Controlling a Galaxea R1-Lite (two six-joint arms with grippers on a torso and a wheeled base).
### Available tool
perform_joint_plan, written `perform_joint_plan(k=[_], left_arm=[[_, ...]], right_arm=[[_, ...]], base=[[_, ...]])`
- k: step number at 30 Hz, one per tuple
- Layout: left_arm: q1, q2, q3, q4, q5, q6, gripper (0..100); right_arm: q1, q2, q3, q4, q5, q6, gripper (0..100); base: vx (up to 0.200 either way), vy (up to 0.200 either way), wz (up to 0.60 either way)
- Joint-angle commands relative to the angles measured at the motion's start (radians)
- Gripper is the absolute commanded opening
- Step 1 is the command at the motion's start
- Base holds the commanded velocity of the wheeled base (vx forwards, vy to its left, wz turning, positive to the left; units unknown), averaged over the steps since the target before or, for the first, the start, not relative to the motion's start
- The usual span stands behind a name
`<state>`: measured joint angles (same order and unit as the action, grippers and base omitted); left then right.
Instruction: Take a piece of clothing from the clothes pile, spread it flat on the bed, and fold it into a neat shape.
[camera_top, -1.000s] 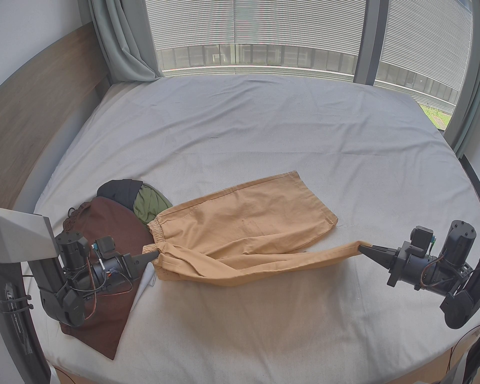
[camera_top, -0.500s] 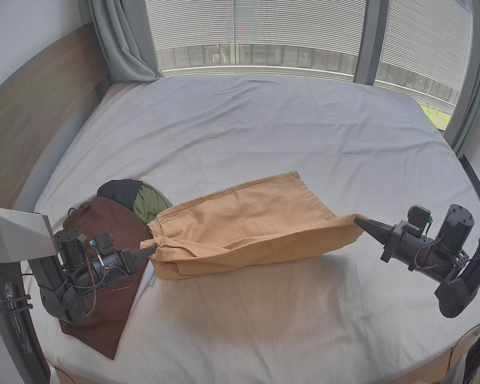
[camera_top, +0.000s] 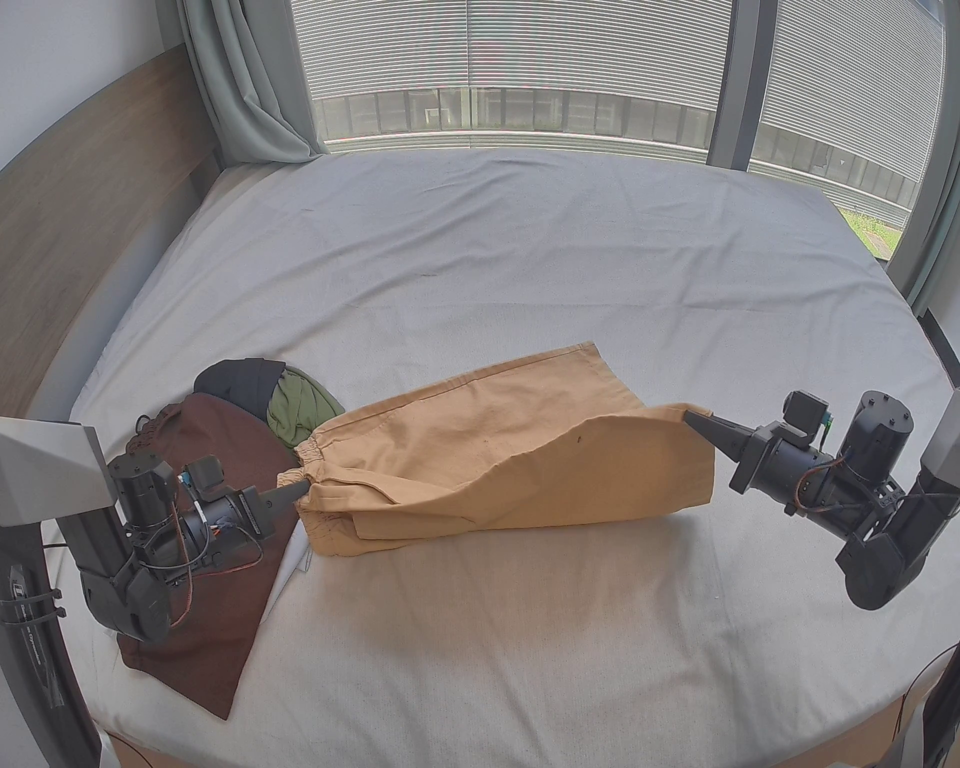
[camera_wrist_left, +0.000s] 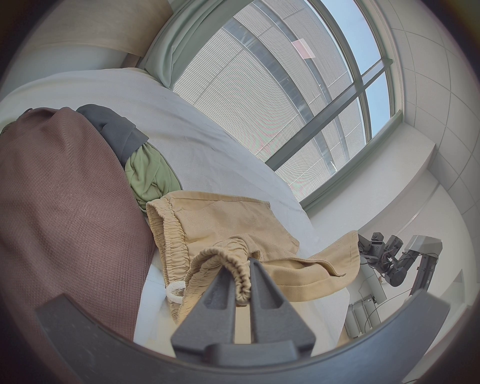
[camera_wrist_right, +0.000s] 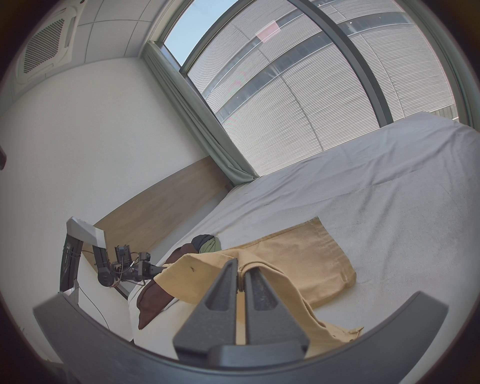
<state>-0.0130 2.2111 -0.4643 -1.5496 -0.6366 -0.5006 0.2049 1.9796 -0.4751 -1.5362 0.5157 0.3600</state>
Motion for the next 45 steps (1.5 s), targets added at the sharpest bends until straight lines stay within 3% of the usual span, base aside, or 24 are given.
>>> perform_joint_plan(k=[1, 8, 25, 33, 45], left_arm=[[-0.001, 0.001, -0.017, 0.000, 0.008, -0.015, 0], [-0.002, 0.002, -0.036, 0.000, 0.038, -0.019, 0], [-0.016, 0.039, -0.106, 0.000, 0.106, -0.084, 0], [-0.039, 0.111, -0.177, 0.000, 0.193, -0.087, 0], [-0.055, 0.170, -0.232, 0.000, 0.248, -0.096, 0]], right_arm=[[-0.013, 0.062, -0.086, 0.005, 0.000, 0.028, 0], [-0.035, 0.107, -0.175, 0.010, 0.001, 0.040, 0], [-0.048, 0.211, -0.524, 0.266, 0.003, 0.048, 0], [-0.053, 0.289, -0.691, 0.364, 0.000, 0.050, 0], [-0.058, 0.393, -0.835, 0.406, 0.000, 0.050, 0]], base=[[0.000, 0.000, 0.00], [0.000, 0.000, 0.00], [0.000, 0.000, 0.00], [0.000, 0.000, 0.00], [0.000, 0.000, 0.00]])
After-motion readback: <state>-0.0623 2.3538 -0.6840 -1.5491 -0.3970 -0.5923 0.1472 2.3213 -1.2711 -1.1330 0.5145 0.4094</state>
